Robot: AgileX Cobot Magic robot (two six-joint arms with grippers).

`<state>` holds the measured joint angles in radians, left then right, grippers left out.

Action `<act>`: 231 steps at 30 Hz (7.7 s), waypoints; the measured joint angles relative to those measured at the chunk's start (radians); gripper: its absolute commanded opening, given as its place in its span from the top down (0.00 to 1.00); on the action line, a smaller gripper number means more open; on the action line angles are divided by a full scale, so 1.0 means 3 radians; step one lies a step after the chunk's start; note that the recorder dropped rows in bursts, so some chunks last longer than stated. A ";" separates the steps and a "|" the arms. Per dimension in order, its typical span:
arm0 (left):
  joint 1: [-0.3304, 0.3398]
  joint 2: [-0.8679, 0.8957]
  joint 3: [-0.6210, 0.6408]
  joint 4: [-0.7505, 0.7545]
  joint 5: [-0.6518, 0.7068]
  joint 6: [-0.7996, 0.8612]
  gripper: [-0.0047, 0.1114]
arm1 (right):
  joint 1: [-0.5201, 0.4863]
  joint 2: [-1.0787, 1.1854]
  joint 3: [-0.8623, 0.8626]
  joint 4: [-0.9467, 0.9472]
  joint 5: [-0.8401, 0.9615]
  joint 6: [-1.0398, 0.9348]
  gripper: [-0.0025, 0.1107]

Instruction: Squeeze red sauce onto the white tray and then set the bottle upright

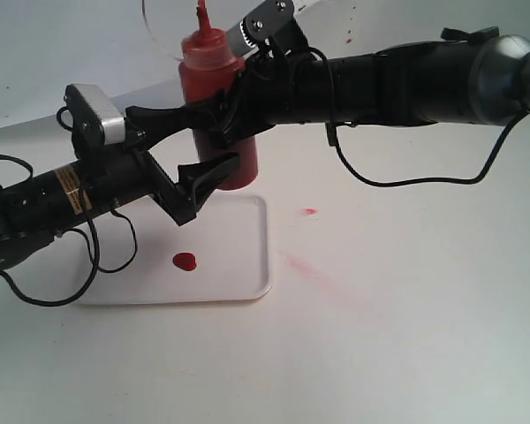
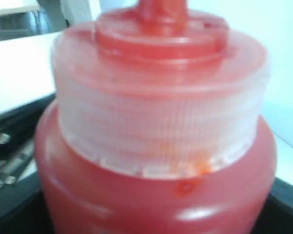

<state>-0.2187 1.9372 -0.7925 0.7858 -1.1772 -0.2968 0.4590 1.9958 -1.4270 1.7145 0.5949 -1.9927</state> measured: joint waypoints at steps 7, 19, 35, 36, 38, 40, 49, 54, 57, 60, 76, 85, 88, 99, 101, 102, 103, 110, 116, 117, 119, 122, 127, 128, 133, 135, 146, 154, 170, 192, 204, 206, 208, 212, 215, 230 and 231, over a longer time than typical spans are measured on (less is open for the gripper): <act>-0.0016 -0.0025 -0.0002 0.0060 -0.0079 0.0013 0.18 | -0.0061 0.0008 0.0000 -0.0003 -0.0282 -0.0246 0.98; -0.0016 -0.0025 -0.0002 0.0097 -0.0092 0.0026 0.18 | -0.0671 0.0281 -0.0014 0.0012 -0.0283 -0.0326 0.98; -0.0016 -0.0025 -0.0002 0.0105 -0.0100 0.0032 0.18 | -0.0915 0.1421 -0.1183 0.0012 0.0243 -0.0138 0.98; -0.0016 -0.0025 -0.0002 0.0105 -0.0100 0.0032 0.18 | -0.0915 0.1479 -0.1249 0.0012 0.0247 -0.0120 0.98; -0.0016 -0.0025 -0.0002 0.0105 -0.0100 0.0032 0.18 | -0.0915 0.1609 -0.1374 0.0006 0.0263 -0.0086 0.98; -0.0016 -0.0025 -0.0002 0.0105 -0.0100 0.0032 0.18 | -0.0915 0.1685 -0.1487 0.0014 0.0317 -0.0050 0.98; -0.0016 -0.0025 -0.0002 0.0105 -0.0100 0.0032 0.18 | -0.0811 0.1846 -0.1708 0.0022 0.0418 -0.0022 0.98; -0.0016 -0.0025 -0.0002 0.0105 -0.0100 0.0032 0.18 | -0.0760 0.1853 -0.1722 0.0022 0.0418 -0.0035 0.98; -0.0016 -0.0025 -0.0002 0.0105 -0.0100 0.0039 0.18 | -0.0754 0.1853 -0.1727 0.0022 0.0418 -0.0035 0.78; -0.0016 -0.0025 -0.0002 0.0105 -0.0106 0.0039 0.18 | -0.0754 0.1853 -0.1727 0.0022 0.0390 -0.0035 0.26; -0.0016 -0.0025 -0.0002 0.0112 -0.0106 0.0039 0.18 | -0.0754 0.1226 -0.1727 0.0074 0.0777 0.0071 0.05; -0.0016 -0.0025 -0.0002 0.0112 -0.0106 0.0039 0.18 | -0.0754 0.0394 -0.1727 -0.0408 0.0755 0.0526 0.41; -0.0016 -0.0025 -0.0002 0.0112 -0.0106 0.0039 0.18 | -0.0754 0.0113 -0.1740 -0.1021 0.0680 0.1110 0.73; -0.0016 -0.0470 -0.0002 0.0565 -0.0106 -0.0048 0.52 | -0.0754 -0.0438 -0.1740 -0.3177 0.1169 0.3074 0.98; -0.0016 -0.0598 -0.0002 0.0743 -0.0106 -0.0083 0.66 | -0.0754 -0.0536 -0.1740 -0.3321 0.1298 0.3195 0.98; -0.0016 -0.0664 -0.0002 0.0815 -0.0106 -0.0083 0.75 | -0.0754 -0.0591 -0.1740 -0.3386 0.1357 0.3252 0.98; -0.0016 -0.0728 -0.0002 0.0901 -0.0106 -0.0099 0.84 | -0.0754 -0.0634 -0.1740 -0.3436 0.1402 0.3308 0.98; -0.0016 -0.1164 -0.0002 0.1096 -0.0075 -0.0570 0.96 | -0.0754 -0.0953 -0.1740 -0.3899 0.1657 0.3764 0.98; -0.0016 -0.1671 0.0086 0.1032 0.0081 -0.0856 0.96 | -0.0754 -0.1317 -0.1408 -0.4029 0.1527 0.3992 0.98; -0.0016 -0.1762 0.0142 0.0967 0.0174 -0.0870 0.96 | -0.0754 -0.1426 -0.1268 -0.4035 0.1419 0.4015 0.98; -0.0016 -0.2006 0.0270 0.0818 0.0434 -0.0883 0.96 | -0.0754 -0.1677 -0.0959 -0.4062 0.1165 0.4032 0.98; -0.0016 -0.2360 0.0450 0.0579 0.0857 -0.0892 0.96 | -0.0754 -0.2082 -0.0325 -0.4068 0.0639 0.4032 0.98; -0.0016 -0.2979 0.0734 0.0012 0.1364 -0.0894 0.96 | -0.0754 -0.2751 0.0762 -0.3892 -0.0451 0.4037 0.98; -0.0016 -0.3083 0.0792 -0.0115 0.1434 -0.0894 0.96 | -0.0754 -0.2876 0.0929 -0.3819 -0.0604 0.4037 0.98; -0.0016 -0.3715 0.1015 -0.0485 0.1828 -0.0894 0.96 | -0.0754 -0.3413 0.1704 -0.3407 -0.1234 0.4037 0.98; -0.0016 -0.3970 0.1078 -0.0518 0.2031 -0.0900 0.96 | -0.0754 -0.3615 0.1942 -0.3354 -0.1396 0.4037 0.98; -0.0016 -0.5193 0.1244 -0.0554 0.3247 -0.1324 0.96 | -0.0754 -0.4227 0.2450 -0.3154 -0.1575 0.4050 0.98; -0.0016 -0.5743 0.1244 -0.0567 0.3335 -0.1419 0.96 | -0.0754 -0.4250 0.2462 -0.3125 -0.1575 0.4057 0.98; -0.0016 -0.6106 0.1257 -0.0554 0.3468 -0.1383 0.96 | -0.0754 -0.4250 0.2462 -0.3119 -0.1575 0.4057 0.98; 0.0763 -0.6457 0.1377 -0.0820 0.3924 -0.1423 0.96 | -0.0754 -0.4250 0.2464 -0.3119 -0.1578 0.4057 0.98; 0.0763 -0.6453 0.1384 -0.2297 0.5135 0.0903 0.96 | -0.0754 -0.4250 0.2464 -0.3119 -0.1578 0.4057 0.98; 0.0763 -0.6453 0.1426 -0.2435 0.5305 0.1158 0.96 | -0.0754 -0.4250 0.2464 -0.3119 -0.1578 0.4057 0.98; 0.0763 -0.6453 0.1541 -0.2500 0.5354 0.1252 0.96 | -0.0754 -0.4250 0.2464 -0.3119 -0.1578 0.4057 0.98; 0.0763 -0.6453 0.1864 -0.2547 0.5346 0.1292 0.96 | -0.0754 -0.4250 0.2464 -0.3119 -0.1578 0.4057 0.98; 0.0763 -0.6453 0.2123 -0.2587 0.5263 0.1285 0.96 | -0.0754 -0.4250 0.2464 -0.3119 -0.1578 0.4057 0.98; 0.0763 -0.6447 0.2626 -0.2619 0.5187 0.1273 0.96 | -0.0754 -0.4250 0.2464 -0.3119 -0.1578 0.4057 0.98; 0.0763 -0.6447 0.2626 -0.2619 0.5187 0.1273 0.96 | -0.0754 -0.4250 0.2464 -0.3119 -0.1578 0.4057 0.98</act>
<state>0.0102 0.0031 -0.0046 0.0000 0.3791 0.0850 0.2328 0.7209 -0.6878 0.7788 0.1217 -0.7755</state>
